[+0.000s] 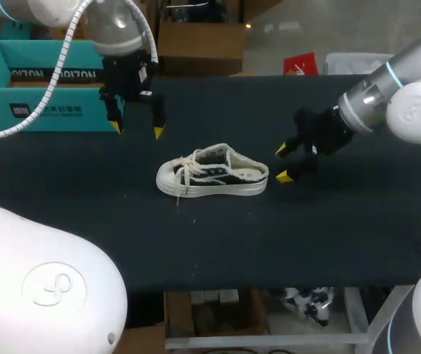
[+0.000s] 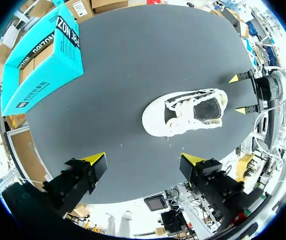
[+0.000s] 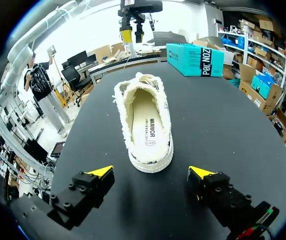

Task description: Open the shoe tongue, take the insole out of the shoe, put the insole back into the shoe, and pack the shoe into the shoebox

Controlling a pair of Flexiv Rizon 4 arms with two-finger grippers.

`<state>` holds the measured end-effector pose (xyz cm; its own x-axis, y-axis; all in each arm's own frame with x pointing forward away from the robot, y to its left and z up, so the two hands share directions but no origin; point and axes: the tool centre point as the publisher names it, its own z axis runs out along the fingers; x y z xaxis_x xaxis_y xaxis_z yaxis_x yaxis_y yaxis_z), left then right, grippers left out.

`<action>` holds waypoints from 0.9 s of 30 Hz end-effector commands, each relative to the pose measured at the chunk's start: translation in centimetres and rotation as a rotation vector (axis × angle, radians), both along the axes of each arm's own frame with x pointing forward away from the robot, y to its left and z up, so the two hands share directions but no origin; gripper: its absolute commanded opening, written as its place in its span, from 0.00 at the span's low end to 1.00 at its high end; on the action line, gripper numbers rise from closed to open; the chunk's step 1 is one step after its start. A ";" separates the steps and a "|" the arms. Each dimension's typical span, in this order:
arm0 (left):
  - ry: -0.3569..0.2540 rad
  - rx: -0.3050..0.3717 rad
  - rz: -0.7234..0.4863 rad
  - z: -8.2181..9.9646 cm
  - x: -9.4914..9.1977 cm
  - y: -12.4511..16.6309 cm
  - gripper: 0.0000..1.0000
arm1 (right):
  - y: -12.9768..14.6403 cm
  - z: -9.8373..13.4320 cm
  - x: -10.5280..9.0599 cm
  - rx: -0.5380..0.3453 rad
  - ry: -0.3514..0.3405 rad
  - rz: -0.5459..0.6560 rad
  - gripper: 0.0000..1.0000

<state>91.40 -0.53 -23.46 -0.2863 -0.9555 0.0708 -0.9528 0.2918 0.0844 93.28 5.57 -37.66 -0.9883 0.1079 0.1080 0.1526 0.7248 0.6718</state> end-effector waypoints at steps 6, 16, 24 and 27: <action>0.001 0.016 0.063 0.1 0.6 -1.1 1.00 | 1.1 -2.1 1.2 0.044 0.031 0.022 1.00; -0.017 0.021 0.123 -0.8 0.2 -4.0 1.00 | 2.1 -3.8 1.7 0.097 0.040 0.011 1.00; -0.026 0.031 0.113 -1.4 0.0 -5.7 1.00 | 3.1 -4.4 1.3 0.129 0.019 0.024 1.00; -0.023 0.035 0.112 -1.6 0.1 -6.1 1.00 | 3.5 -4.5 1.1 0.142 0.010 0.028 1.00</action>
